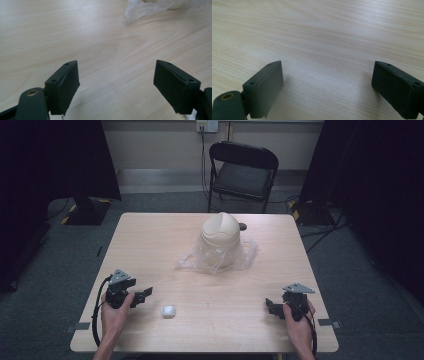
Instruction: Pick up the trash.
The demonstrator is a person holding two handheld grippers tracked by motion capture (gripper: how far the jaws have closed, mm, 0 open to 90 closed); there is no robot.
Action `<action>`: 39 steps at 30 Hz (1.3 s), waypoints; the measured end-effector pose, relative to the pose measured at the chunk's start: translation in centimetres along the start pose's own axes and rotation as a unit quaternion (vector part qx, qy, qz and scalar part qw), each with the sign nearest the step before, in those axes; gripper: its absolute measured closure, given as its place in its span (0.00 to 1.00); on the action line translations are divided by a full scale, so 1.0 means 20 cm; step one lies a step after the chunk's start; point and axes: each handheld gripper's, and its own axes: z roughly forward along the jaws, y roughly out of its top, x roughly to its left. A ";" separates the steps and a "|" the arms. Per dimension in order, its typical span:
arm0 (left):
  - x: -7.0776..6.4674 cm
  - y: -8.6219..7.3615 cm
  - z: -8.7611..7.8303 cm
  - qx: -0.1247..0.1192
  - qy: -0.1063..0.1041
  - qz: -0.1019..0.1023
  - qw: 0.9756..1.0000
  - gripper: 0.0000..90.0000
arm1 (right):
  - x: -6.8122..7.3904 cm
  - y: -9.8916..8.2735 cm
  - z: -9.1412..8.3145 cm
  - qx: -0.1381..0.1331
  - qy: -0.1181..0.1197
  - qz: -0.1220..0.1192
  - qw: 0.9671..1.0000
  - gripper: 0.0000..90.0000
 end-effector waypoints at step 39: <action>-0.20 0.35 0.16 -0.019 -0.090 0.055 0.994 0.18 | 0.00 0.00 0.00 0.001 0.001 0.000 1.000 0.11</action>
